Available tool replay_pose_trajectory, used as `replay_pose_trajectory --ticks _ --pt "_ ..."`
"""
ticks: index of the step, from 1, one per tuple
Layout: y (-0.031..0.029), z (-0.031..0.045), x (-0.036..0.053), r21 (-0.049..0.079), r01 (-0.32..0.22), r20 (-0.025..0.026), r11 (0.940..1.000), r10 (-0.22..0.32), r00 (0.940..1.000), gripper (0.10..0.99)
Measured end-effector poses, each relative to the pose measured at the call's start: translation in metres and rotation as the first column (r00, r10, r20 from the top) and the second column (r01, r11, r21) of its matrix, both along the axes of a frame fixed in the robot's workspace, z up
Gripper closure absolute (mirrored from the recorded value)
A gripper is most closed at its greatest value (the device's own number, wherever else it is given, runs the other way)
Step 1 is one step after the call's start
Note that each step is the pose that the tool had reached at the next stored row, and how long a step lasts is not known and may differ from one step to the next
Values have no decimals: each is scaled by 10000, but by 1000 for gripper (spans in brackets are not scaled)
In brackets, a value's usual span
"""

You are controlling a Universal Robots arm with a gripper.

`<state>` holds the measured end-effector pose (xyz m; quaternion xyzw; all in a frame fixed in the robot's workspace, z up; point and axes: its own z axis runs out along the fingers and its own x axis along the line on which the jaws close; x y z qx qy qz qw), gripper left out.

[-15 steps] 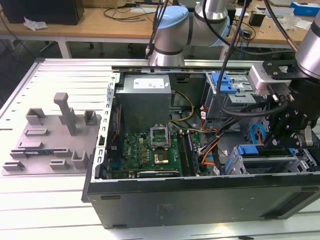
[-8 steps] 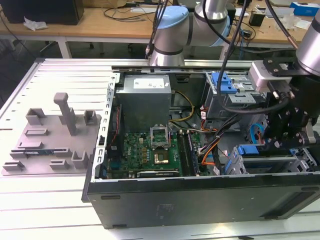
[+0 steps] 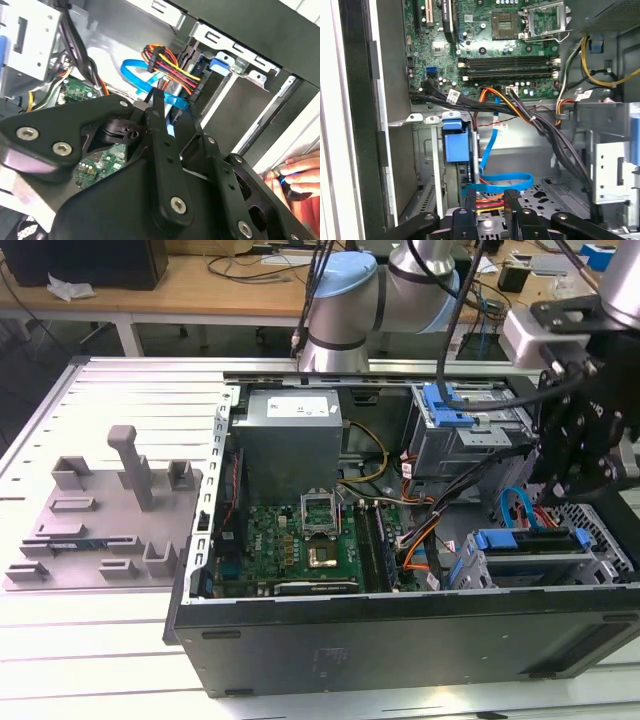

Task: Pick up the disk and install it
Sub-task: 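Insert the second disk wire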

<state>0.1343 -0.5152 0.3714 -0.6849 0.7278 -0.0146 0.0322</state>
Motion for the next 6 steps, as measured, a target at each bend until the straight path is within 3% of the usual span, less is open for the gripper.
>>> replay_pose_trajectory --ticks 3,4,6 --pt "78 40 0 -64 0 0 10000 0 10000 725" --pt "184 61 0 -233 0 0 9997 0 10000 980" --pt "184 61 0 -237 -2 0 9997 2 10000 980"
